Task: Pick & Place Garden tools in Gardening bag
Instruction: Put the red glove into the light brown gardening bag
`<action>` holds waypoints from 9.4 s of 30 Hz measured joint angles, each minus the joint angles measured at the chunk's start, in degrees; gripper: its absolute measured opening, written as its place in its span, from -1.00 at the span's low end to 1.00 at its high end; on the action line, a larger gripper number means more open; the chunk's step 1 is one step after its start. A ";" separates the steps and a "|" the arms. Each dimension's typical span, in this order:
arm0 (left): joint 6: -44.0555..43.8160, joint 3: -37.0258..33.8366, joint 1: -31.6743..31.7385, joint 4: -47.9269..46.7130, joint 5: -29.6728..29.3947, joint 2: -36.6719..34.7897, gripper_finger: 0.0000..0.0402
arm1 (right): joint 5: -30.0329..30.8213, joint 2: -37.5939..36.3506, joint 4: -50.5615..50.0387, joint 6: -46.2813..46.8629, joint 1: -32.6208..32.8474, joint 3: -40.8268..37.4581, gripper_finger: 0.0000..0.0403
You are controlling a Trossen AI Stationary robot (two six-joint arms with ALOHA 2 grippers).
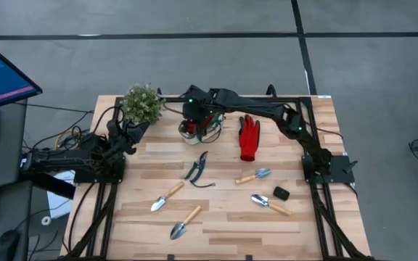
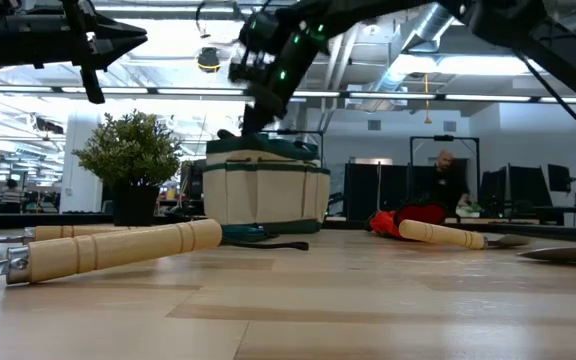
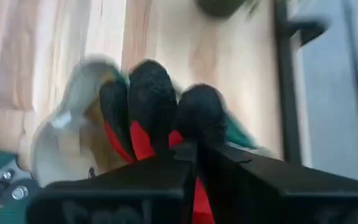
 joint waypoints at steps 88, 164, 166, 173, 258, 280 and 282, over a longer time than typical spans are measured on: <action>-3.28 0.00 0.00 0.68 -1.27 0.00 -0.83 | -2.88 -21.22 3.61 68.04 -12.43 -57.72 -0.16; -2.58 0.00 0.00 -0.02 -1.27 -0.02 -0.83 | 8.89 -21.32 28.61 -14.94 0.24 -36.50 -1.00; -2.58 0.00 0.00 -0.01 -1.28 -0.02 -0.83 | 7.87 -20.80 27.68 -14.92 -0.42 -36.48 -1.00; -2.59 0.00 0.00 0.00 -1.27 -0.01 -0.83 | 6.36 -18.52 22.93 -14.94 -1.96 -36.44 -1.00; -2.62 0.00 0.00 0.02 -1.49 -0.02 -0.83 | 6.43 -19.93 30.52 3.99 -1.39 -27.27 -1.00; -1.92 0.00 0.02 0.04 -1.70 0.00 -0.83 | 6.39 -8.03 19.80 1.79 0.27 -27.51 -1.00; -1.93 0.00 0.02 0.03 -1.73 -0.01 -0.83 | 6.46 -9.35 19.99 1.58 0.26 -27.54 -1.00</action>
